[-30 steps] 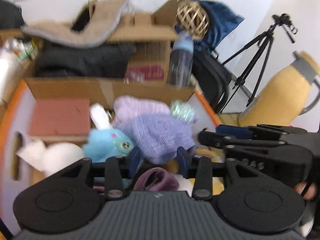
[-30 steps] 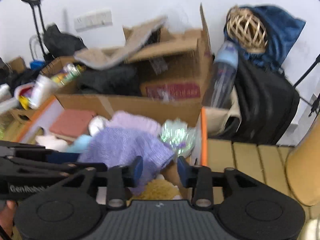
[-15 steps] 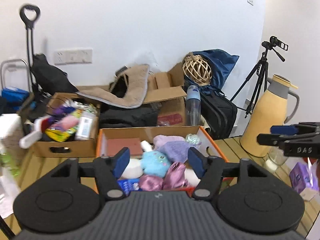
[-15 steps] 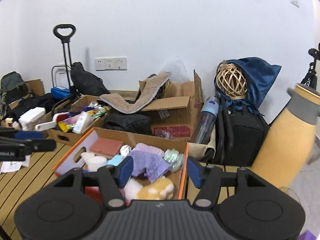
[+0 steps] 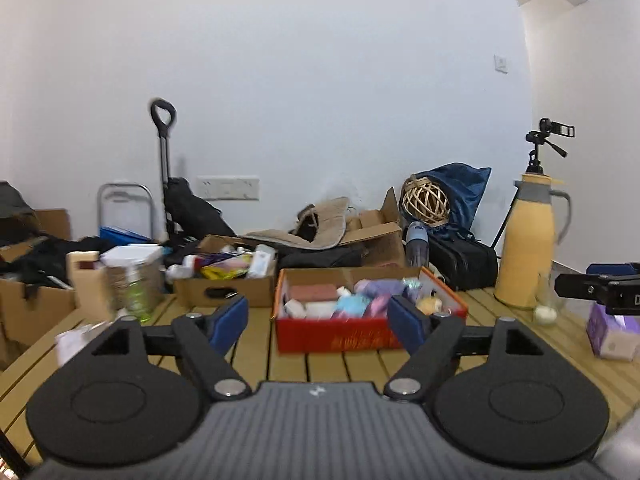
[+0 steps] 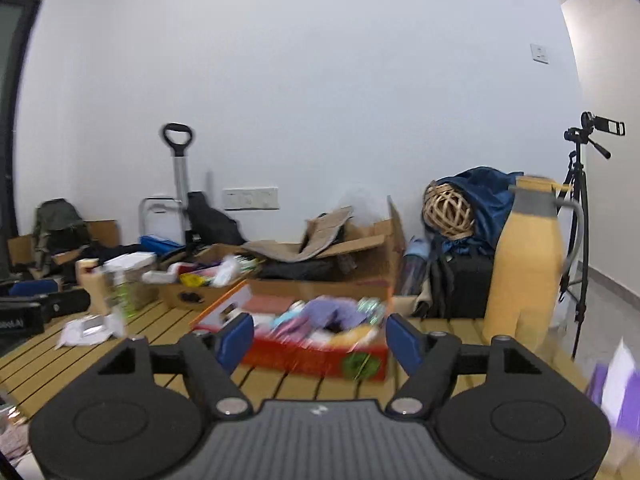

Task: Organize soft objects

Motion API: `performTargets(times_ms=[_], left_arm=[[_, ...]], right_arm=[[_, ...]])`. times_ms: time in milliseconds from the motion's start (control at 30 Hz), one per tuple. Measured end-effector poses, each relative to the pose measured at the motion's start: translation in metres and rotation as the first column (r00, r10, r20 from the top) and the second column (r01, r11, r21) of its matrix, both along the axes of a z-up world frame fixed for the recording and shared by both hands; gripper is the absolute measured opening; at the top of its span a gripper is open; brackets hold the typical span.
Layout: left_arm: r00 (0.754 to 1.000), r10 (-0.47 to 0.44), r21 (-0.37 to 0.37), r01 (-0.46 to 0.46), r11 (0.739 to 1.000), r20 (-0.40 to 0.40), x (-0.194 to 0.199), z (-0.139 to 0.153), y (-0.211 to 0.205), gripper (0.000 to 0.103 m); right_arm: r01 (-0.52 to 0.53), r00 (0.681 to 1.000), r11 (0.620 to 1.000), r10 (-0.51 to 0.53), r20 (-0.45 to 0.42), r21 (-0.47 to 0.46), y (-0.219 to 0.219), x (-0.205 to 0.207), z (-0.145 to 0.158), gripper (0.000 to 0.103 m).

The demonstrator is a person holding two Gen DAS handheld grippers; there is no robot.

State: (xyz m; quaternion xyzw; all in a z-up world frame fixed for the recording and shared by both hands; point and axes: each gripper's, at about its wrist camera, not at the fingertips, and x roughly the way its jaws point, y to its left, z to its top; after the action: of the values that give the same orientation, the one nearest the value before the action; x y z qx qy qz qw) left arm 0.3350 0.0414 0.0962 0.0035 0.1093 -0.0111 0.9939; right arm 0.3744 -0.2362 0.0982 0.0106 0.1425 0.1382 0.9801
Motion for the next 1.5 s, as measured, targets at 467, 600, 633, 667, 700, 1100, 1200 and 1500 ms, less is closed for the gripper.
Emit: performTargets(times_ms=[467,600,633,667,700,1100,1200,1500], left_arm=[[1.000,0.022,0.044,-0.023,0.999,0.008,-0.199,-0.065,-0.012,0.100],[0.999,0.020,0.046,-0.021,0.999,0.039,-0.229,-0.060,-0.019,0.101],[0.999,0.017,0.049,-0.019,0.999,0.045,-0.236,-0.059,-0.019,0.102],[0.999,0.015,0.052,-0.017,0.999,0.048,-0.243,-0.059,-0.021,0.103],[0.999,0.014,0.053,-0.016,0.998,0.048,-0.248,-0.059,-0.022,0.103],[0.997,0.011,0.048,-0.014,0.999,0.072,-0.293,-0.059,-0.025,0.103],[0.997,0.006,0.047,-0.010,0.999,0.075,-0.300,-0.059,-0.026,0.103],[0.996,0.008,0.040,-0.012,0.999,0.087,-0.315,-0.061,-0.025,0.103]], right_arm=[[0.018,1.000,1.000,-0.018,0.004,0.008,0.012,-0.213,-0.090,0.097],[0.007,0.999,1.000,-0.006,-0.034,0.028,0.005,-0.241,-0.093,0.097],[0.002,1.000,0.999,-0.001,-0.031,0.032,0.005,-0.246,-0.092,0.098],[-0.003,1.000,0.999,0.003,-0.025,0.032,0.005,-0.252,-0.091,0.100],[-0.003,1.000,0.999,0.004,-0.019,0.032,0.005,-0.259,-0.090,0.100],[-0.040,0.999,0.999,0.040,0.007,0.021,0.007,-0.299,-0.080,0.103],[-0.044,0.999,0.999,0.044,0.007,0.017,0.008,-0.306,-0.080,0.103],[-0.048,0.999,0.999,0.048,0.020,0.018,0.007,-0.318,-0.080,0.103]])
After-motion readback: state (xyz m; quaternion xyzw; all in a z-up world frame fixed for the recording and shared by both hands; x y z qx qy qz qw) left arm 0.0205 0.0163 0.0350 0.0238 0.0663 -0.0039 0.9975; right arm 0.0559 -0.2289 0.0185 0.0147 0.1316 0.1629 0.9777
